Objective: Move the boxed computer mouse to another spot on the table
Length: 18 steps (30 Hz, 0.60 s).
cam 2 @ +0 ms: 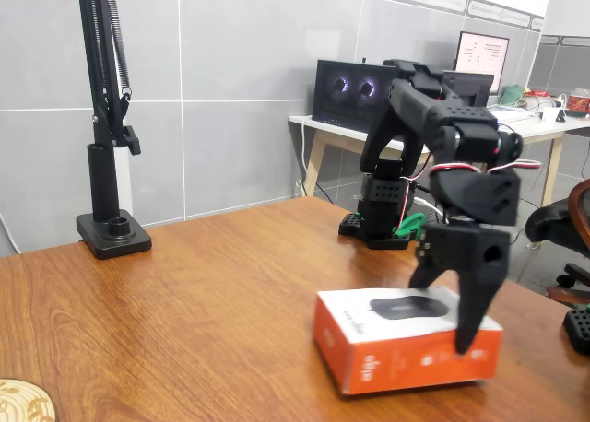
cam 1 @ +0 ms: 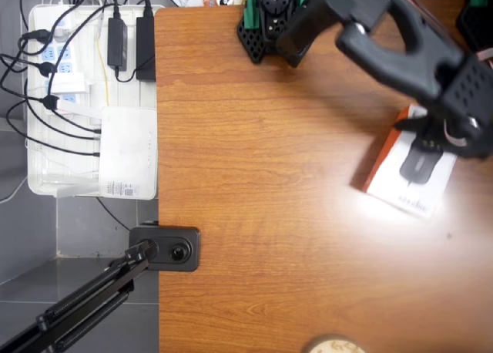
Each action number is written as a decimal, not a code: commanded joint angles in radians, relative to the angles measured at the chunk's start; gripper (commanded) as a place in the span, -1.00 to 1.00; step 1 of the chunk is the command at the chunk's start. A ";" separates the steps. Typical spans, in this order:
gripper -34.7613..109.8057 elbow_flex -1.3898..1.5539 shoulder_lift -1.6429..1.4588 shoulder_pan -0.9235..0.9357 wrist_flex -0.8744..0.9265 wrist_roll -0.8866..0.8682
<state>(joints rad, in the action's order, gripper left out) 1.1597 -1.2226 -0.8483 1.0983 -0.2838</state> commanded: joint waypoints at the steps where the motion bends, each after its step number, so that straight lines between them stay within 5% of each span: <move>1: -0.52 -0.313 -0.049 0.138 0.077 -0.044; 5: -0.52 -0.258 -0.267 0.403 0.152 -0.035; 12: -0.52 0.370 -0.810 0.945 0.207 -0.012; 18: -0.52 0.885 -1.048 1.121 0.176 0.057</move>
<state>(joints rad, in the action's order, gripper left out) 1.8285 -2.1598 0.2301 1.2962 -0.2500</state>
